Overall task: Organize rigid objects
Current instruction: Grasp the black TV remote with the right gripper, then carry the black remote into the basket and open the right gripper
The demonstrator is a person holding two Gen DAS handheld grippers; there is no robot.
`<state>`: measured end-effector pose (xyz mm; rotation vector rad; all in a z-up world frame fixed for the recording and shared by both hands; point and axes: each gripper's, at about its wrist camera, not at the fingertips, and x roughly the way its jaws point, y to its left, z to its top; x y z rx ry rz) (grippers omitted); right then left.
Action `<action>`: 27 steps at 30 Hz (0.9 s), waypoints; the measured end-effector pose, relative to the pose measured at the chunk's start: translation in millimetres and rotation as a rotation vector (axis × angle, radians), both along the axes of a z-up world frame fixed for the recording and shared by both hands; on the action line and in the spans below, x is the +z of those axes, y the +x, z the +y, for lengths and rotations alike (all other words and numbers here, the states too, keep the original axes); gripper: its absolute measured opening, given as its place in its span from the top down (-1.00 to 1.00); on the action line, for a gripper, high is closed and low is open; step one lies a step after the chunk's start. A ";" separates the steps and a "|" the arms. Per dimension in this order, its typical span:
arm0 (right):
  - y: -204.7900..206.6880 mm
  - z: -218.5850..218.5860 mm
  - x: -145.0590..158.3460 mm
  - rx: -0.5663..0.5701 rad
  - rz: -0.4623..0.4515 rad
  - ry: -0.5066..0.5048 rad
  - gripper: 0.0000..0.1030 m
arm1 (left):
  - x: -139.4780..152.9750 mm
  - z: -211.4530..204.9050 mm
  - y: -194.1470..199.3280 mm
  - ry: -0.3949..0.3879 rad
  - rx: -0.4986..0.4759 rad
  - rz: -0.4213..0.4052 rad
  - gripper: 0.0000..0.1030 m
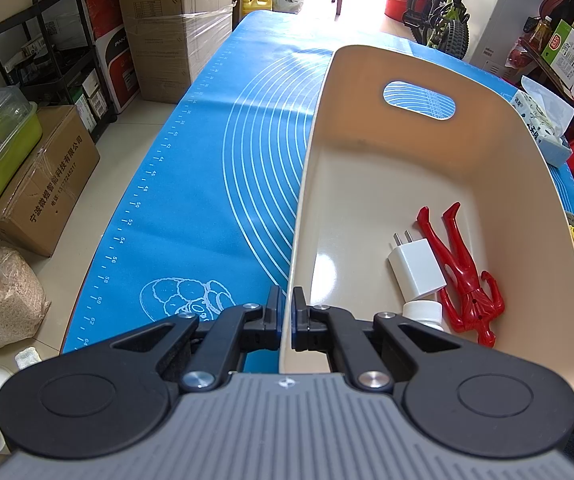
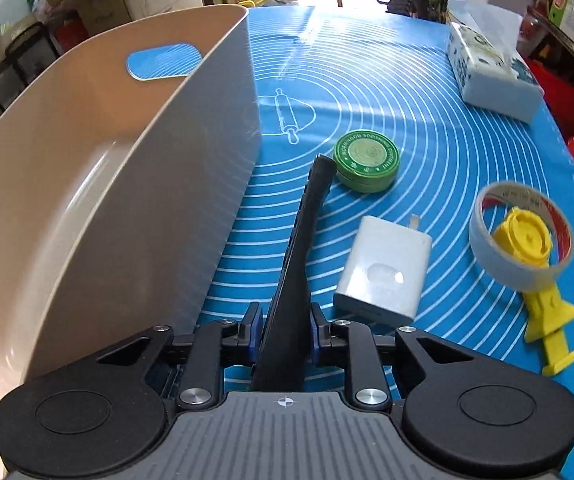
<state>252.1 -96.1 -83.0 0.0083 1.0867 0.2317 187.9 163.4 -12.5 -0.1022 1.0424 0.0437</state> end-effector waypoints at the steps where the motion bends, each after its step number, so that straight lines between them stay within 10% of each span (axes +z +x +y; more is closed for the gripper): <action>1: 2.1 0.1 0.0 -0.003 0.002 -0.003 0.23 | 0.0 0.0 0.0 0.001 0.000 0.000 0.89; 27: -7.7 -9.3 35.4 -0.069 -0.151 -0.021 0.44 | -0.9 0.2 0.1 0.001 0.001 0.002 0.89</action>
